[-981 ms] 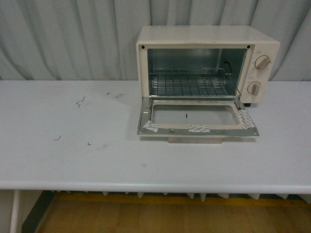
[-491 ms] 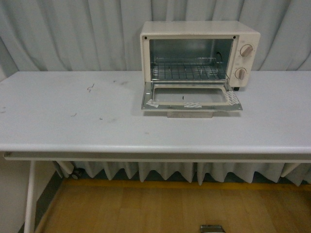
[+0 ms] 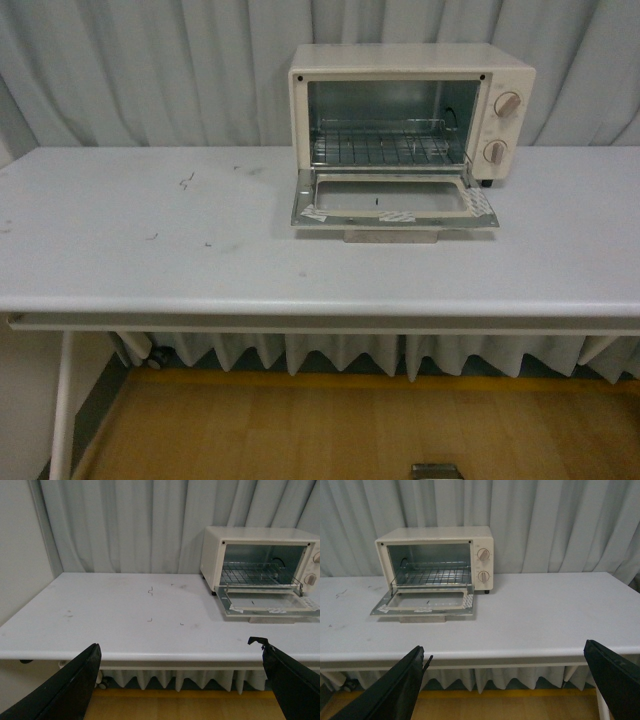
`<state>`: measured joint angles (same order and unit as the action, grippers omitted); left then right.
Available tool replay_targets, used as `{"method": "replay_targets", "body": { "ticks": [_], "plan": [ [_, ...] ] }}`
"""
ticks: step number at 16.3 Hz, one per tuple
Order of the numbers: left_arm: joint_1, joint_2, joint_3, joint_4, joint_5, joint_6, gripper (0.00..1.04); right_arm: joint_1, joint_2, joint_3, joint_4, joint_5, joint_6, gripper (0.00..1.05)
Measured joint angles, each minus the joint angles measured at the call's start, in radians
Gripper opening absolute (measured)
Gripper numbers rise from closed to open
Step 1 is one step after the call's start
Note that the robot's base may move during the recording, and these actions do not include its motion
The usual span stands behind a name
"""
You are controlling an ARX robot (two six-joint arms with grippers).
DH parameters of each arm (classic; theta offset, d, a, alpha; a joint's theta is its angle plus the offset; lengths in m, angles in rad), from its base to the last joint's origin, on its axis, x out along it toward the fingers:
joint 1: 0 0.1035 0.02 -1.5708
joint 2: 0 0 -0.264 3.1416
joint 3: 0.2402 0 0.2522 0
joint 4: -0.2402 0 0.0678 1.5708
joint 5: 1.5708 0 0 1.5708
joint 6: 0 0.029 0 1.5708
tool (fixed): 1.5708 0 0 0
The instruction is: Open oven
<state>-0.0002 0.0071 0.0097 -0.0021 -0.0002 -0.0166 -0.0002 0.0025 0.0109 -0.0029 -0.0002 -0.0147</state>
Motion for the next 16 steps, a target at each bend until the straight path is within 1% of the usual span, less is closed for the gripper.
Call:
{"method": "replay_targets", "body": {
  "ticks": [16],
  "plan": [
    [0.0,0.0,0.0,-0.002,0.0,0.002,0.98,0.0,0.0,0.0,-0.001,0.0,0.0,0.98]
  ]
}}
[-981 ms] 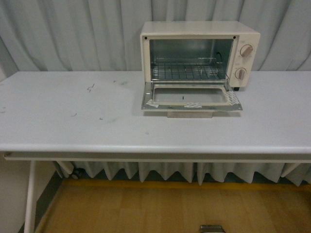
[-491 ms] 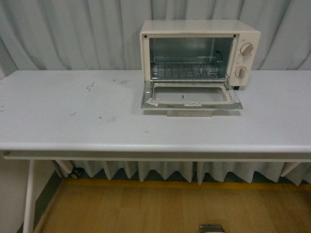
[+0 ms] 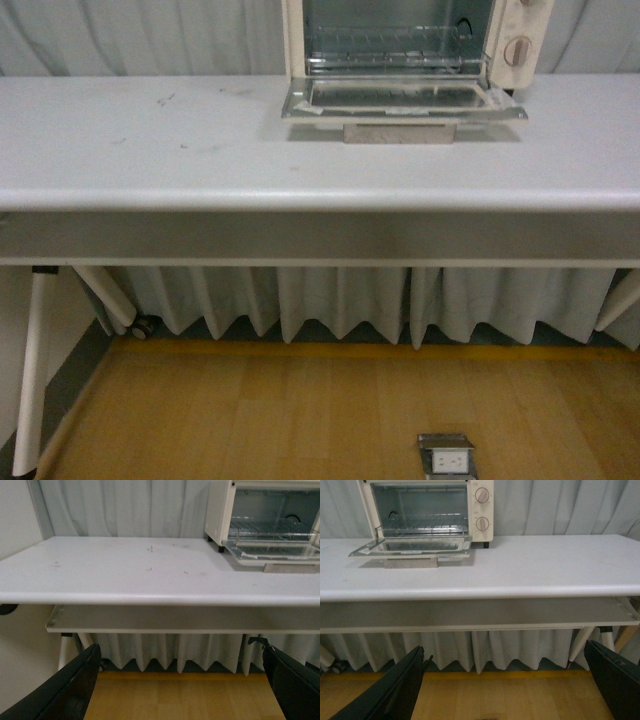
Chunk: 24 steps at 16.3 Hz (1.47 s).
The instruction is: Open oven
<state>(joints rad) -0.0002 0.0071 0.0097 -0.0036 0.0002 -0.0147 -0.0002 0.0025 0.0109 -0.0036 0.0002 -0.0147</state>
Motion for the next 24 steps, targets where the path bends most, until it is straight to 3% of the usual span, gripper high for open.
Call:
{"method": "replay_targets", "body": {
  "ticks": [24],
  "plan": [
    [0.0,0.0,0.0,-0.002,0.0,0.0,0.98,0.0,0.0,0.0,-0.002,0.0,0.0,0.98]
  ]
}}
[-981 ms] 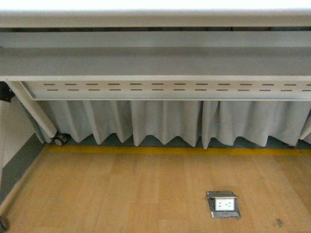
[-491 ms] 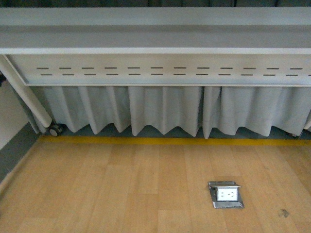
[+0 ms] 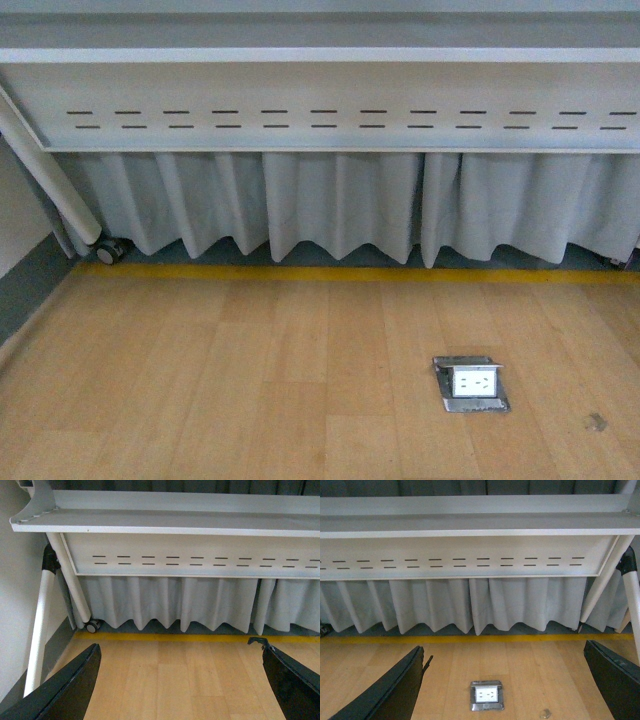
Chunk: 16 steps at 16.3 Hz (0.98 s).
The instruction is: Open oven
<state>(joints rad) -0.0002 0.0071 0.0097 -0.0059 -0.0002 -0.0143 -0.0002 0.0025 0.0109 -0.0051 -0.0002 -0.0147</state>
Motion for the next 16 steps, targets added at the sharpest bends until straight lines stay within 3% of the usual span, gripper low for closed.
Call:
{"method": "replay_targets", "body": {
  "ticks": [16],
  "plan": [
    [0.0,0.0,0.0,0.0,0.0,0.0,0.98,0.0,0.0,0.0,0.0,0.0,0.0,0.98]
  ]
}}
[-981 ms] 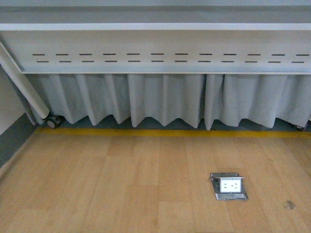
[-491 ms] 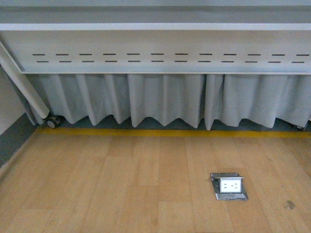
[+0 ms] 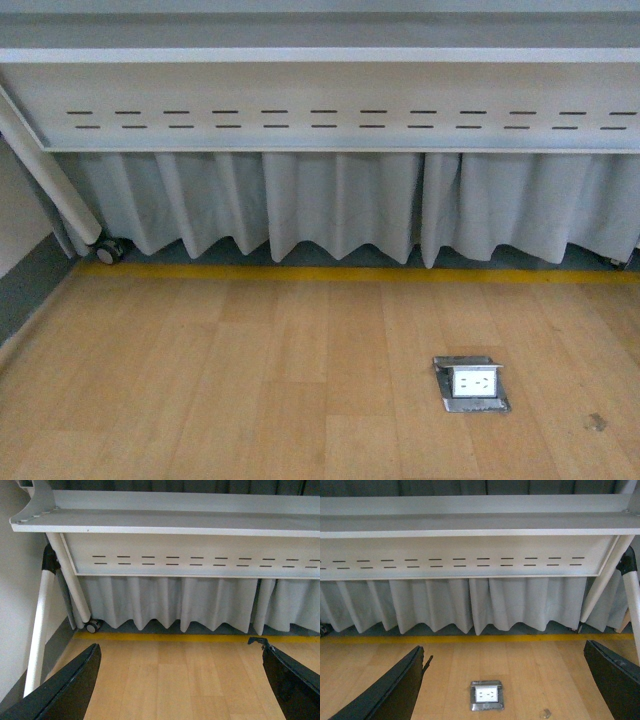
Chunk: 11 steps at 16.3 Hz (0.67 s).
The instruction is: Open oven
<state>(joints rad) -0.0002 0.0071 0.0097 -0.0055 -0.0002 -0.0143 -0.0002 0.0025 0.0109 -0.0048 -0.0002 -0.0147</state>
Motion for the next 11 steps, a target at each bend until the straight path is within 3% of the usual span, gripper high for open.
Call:
{"method": "replay_targets", "body": {
  "ticks": [11],
  "plan": [
    [0.0,0.0,0.0,0.0,0.0,0.0,0.98,0.0,0.0,0.0,0.0,0.0,0.0,0.98]
  ]
}}
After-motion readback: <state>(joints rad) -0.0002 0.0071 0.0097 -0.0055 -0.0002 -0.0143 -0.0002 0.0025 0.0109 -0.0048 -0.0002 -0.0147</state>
